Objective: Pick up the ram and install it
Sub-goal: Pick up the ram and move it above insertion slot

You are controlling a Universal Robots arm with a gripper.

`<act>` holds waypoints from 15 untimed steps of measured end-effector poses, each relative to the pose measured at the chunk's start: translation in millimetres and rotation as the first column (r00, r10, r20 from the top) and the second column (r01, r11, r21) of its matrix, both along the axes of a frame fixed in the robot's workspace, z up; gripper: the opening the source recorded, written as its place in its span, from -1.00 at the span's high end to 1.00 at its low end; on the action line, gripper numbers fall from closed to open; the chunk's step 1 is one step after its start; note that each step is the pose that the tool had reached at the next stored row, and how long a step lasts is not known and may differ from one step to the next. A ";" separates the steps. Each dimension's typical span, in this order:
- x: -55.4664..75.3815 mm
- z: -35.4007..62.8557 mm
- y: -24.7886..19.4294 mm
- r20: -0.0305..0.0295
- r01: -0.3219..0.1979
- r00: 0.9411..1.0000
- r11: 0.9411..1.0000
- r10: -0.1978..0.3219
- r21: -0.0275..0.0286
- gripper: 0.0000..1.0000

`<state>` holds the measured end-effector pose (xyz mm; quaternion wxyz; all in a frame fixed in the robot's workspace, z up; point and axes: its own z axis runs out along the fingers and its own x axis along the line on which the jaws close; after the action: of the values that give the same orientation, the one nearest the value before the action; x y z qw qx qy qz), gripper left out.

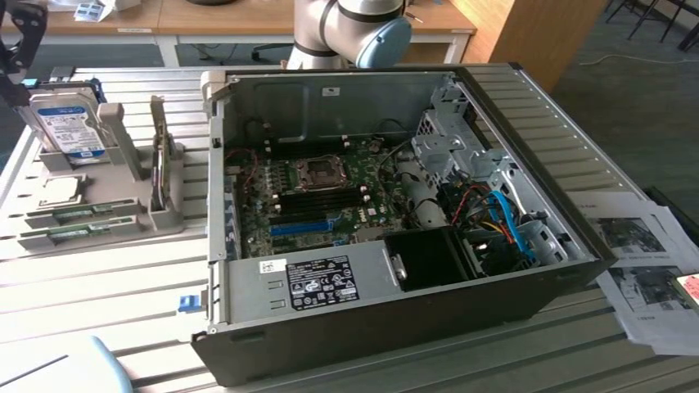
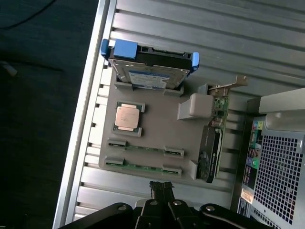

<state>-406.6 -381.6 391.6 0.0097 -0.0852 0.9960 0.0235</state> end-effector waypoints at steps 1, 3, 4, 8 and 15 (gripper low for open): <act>0.0 0.0 0.0 0.000 -0.012 1.000 1.000 0.012 0.000 0.81; 0.0 0.0 0.0 0.000 -0.038 0.999 0.999 0.038 0.000 0.81; 0.0 0.0 0.0 0.000 -0.051 0.999 0.999 0.051 0.000 0.81; 0.0 0.0 0.0 0.000 -0.109 0.994 0.994 0.109 0.000 0.81; 0.0 0.0 0.0 0.000 -0.216 0.976 0.976 0.216 0.000 0.81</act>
<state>-406.6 -381.7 391.6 0.0071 -0.1931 0.9809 0.0244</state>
